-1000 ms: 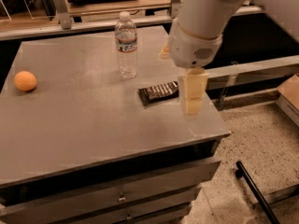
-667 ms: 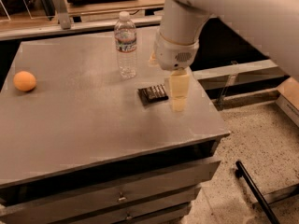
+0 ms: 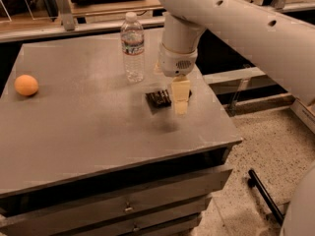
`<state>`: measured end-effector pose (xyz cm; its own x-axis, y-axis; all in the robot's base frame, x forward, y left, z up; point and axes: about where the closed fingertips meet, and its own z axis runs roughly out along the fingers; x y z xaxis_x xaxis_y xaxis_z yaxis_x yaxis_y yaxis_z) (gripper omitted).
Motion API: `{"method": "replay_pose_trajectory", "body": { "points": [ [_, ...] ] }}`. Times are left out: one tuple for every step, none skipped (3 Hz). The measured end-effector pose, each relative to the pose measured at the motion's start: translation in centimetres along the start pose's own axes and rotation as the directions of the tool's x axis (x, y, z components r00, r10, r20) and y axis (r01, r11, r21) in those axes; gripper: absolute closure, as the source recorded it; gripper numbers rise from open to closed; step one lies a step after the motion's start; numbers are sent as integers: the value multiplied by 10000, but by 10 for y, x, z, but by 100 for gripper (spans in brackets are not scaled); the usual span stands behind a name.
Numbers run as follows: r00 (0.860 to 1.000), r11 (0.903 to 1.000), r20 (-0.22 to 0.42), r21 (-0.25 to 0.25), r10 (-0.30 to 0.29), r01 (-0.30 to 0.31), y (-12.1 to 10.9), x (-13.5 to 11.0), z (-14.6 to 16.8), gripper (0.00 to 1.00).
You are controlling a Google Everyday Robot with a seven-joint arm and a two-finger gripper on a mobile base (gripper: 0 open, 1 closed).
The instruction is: Move rxbar chocolate near orange
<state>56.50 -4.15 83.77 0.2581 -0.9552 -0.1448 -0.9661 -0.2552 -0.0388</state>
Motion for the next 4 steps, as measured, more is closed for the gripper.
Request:
{"method": "replay_pose_trajectory", "body": {
  "points": [
    [10000, 10000, 54, 82, 0, 0, -4, -1, 3, 22],
    [10000, 9999, 85, 147, -11, 10, -7, -2, 5, 49],
    [9999, 9998, 100, 179, -17, 15, -8, -2, 6, 34],
    [9999, 9998, 117, 213, -25, 23, -9, -3, 8, 11]
  ]
}}
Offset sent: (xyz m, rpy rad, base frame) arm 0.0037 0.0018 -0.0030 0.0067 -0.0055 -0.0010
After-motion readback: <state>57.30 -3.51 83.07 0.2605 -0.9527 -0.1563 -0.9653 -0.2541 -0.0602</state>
